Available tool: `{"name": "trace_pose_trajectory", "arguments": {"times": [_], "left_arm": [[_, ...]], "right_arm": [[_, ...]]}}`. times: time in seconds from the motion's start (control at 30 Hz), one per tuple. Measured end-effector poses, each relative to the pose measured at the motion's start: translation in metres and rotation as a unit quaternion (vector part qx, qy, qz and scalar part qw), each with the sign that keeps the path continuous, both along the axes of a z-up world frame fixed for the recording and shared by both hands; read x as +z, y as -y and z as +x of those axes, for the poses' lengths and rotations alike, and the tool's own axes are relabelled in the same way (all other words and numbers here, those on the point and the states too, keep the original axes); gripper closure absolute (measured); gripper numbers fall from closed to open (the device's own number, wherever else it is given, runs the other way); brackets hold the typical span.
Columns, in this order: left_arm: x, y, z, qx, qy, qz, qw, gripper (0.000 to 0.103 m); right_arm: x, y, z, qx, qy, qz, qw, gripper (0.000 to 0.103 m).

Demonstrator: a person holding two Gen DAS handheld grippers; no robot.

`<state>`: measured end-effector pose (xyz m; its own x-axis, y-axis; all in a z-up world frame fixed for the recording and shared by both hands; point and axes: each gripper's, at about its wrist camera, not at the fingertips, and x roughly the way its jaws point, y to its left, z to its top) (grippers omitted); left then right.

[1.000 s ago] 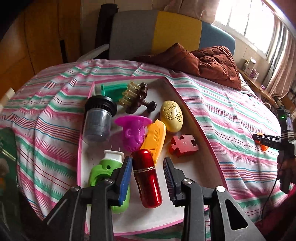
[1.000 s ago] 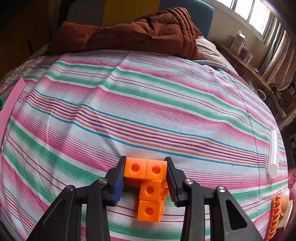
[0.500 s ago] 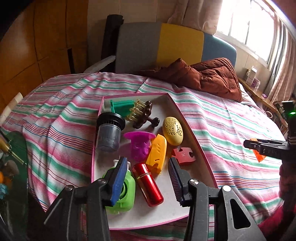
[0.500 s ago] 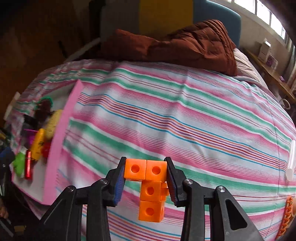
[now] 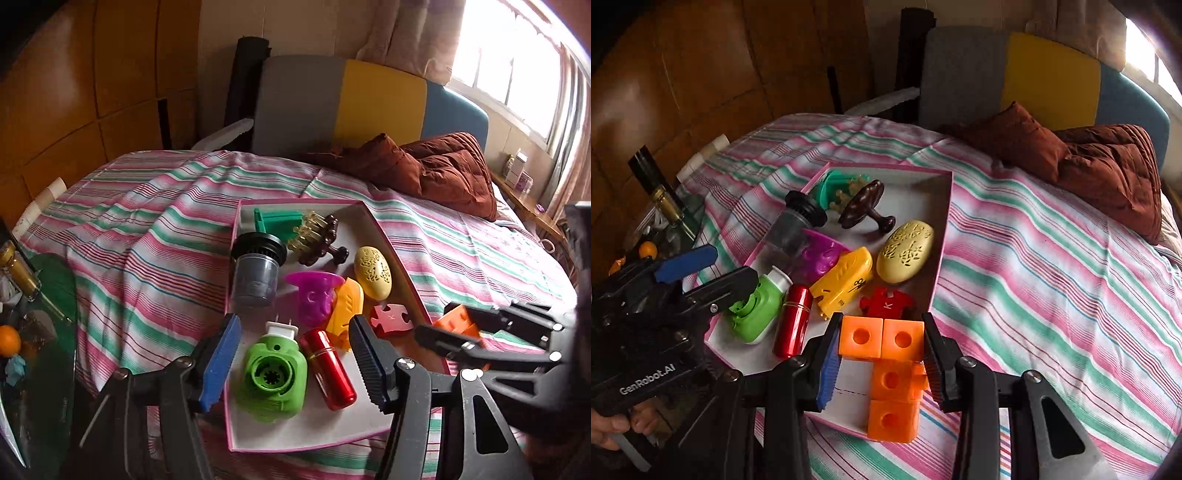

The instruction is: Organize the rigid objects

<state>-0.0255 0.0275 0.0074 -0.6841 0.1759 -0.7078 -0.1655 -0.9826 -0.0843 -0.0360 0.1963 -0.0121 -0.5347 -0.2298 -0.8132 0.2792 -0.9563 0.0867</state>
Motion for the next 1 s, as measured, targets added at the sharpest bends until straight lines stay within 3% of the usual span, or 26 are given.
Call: {"name": "trace_pose_trajectory", "arguments": {"times": [0.1, 0.27, 0.33, 0.63, 0.77, 0.9, 1.0], "left_arm": [[0.001, 0.004, 0.001, 0.006, -0.005, -0.004, 1.0, 0.033], [0.002, 0.012, 0.002, 0.012, -0.005, 0.008, 0.9999, 0.011], [0.002, 0.013, 0.003, 0.02, -0.005, 0.005, 0.9998, 0.001], [0.005, 0.016, 0.007, 0.066, -0.008, -0.021, 0.9976, 0.0], [0.006, 0.025, 0.02, 0.057, -0.032, 0.024, 0.9976, 0.001], [0.006, 0.023, 0.026, 0.075, -0.049, -0.017, 0.9958, 0.007], [0.005, 0.026, 0.027, 0.085, -0.047, -0.023, 0.995, 0.008]], "right_arm": [[-0.014, 0.012, -0.004, 0.0, 0.012, 0.006, 1.0, 0.064], [-0.037, 0.02, -0.011, -0.009, 0.051, 0.008, 0.999, 0.061], [-0.038, 0.02, -0.008, -0.014, 0.045, 0.001, 0.999, 0.058], [-0.017, 0.007, 0.014, -0.091, -0.02, -0.015, 0.996, 0.057], [-0.007, 0.003, 0.019, -0.128, -0.034, -0.014, 0.991, 0.057], [-0.002, 0.005, 0.023, -0.153, -0.044, 0.016, 0.987, 0.057], [0.003, 0.005, 0.027, -0.164, -0.054, 0.027, 0.985, 0.057]]}}
